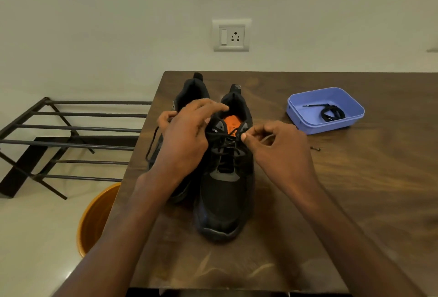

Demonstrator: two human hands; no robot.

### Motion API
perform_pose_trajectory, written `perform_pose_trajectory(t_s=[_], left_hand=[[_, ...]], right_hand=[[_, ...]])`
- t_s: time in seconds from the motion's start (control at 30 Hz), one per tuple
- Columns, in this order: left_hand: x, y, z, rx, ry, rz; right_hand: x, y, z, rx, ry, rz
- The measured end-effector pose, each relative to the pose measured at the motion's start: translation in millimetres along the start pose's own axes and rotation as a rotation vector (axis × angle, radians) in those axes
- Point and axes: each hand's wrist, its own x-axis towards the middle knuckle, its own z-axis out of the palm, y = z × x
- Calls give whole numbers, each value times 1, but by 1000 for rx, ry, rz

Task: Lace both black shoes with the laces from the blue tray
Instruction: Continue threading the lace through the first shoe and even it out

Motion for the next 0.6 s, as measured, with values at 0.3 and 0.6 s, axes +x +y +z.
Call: perform_pose_trajectory(t_s=[0.3, 0.6], left_hand=[[0, -8, -7, -24, -190, 17], [1, -7, -8, -25, -195, -16]], right_hand=[[9, -2, -4, 169, -81, 156], [20, 21, -30, 57, 345, 140]])
